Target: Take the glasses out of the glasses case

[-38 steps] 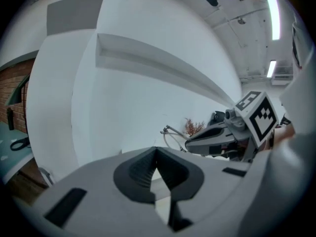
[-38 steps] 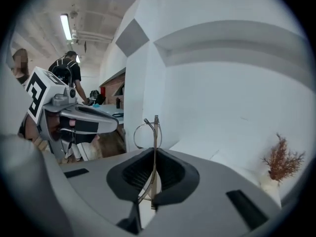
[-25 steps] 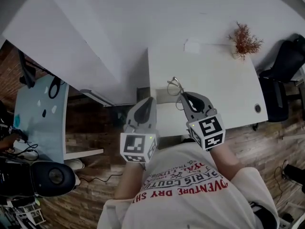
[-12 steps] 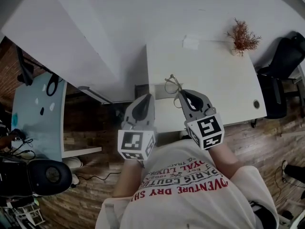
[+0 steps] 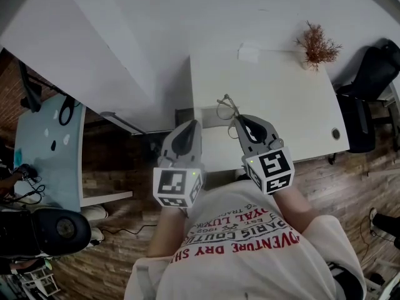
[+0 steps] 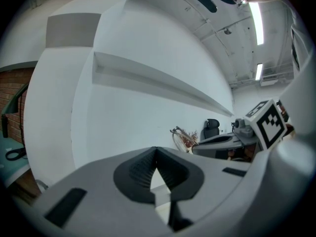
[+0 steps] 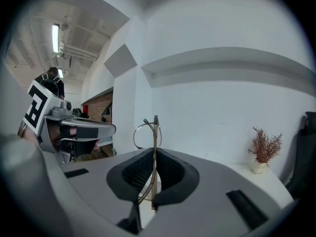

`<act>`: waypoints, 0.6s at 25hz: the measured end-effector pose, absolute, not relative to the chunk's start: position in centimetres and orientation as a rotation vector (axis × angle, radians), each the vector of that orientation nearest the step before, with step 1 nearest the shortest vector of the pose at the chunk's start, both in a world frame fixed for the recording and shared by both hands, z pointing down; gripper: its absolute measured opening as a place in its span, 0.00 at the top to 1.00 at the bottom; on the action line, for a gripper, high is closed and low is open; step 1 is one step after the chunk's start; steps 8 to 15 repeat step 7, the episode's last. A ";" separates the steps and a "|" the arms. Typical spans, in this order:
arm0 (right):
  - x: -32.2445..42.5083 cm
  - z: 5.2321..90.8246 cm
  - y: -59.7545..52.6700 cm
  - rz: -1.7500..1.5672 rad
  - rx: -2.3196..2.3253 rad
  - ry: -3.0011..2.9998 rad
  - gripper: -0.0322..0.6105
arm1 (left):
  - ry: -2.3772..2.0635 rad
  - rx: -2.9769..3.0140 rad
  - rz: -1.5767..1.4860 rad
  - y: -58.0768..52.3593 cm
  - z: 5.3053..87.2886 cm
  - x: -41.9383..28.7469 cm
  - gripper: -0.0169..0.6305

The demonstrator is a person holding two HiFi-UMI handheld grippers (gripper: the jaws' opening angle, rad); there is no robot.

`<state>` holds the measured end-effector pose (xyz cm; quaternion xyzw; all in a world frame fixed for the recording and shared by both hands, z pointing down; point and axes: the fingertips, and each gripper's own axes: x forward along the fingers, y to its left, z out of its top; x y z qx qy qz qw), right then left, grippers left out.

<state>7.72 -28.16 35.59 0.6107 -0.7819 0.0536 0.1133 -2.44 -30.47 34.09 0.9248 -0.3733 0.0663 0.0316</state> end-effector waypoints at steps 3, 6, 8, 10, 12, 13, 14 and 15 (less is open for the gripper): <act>7.9 35.8 -28.3 0.169 1.799 -2.288 0.91 | -1.155 2.854 0.196 -30.7 33.9 -2.4 0.98; 8.0 36.1 -28.5 0.174 1.801 -2.283 0.91 | -1.154 2.856 0.192 -30.9 33.9 -2.2 0.98; 8.0 36.1 -28.6 0.175 1.800 -2.282 0.91 | -1.153 2.856 0.191 -31.0 33.9 -2.2 0.98; 8.0 36.1 -28.6 0.175 1.800 -2.282 0.91 | -1.153 2.856 0.191 -31.0 33.9 -2.2 0.98; 8.0 36.1 -28.6 0.175 1.800 -2.282 0.91 | -1.153 2.856 0.191 -31.0 33.9 -2.2 0.98; 8.0 36.1 -28.6 0.175 1.800 -2.282 0.91 | -1.153 2.856 0.191 -31.0 33.9 -2.2 0.98; 8.0 36.1 -28.6 0.175 1.800 -2.282 0.91 | -1.153 2.856 0.191 -31.0 33.9 -2.2 0.98; 8.0 36.1 -28.6 0.175 1.800 -2.282 0.91 | -1.153 2.856 0.191 -31.0 33.9 -2.2 0.98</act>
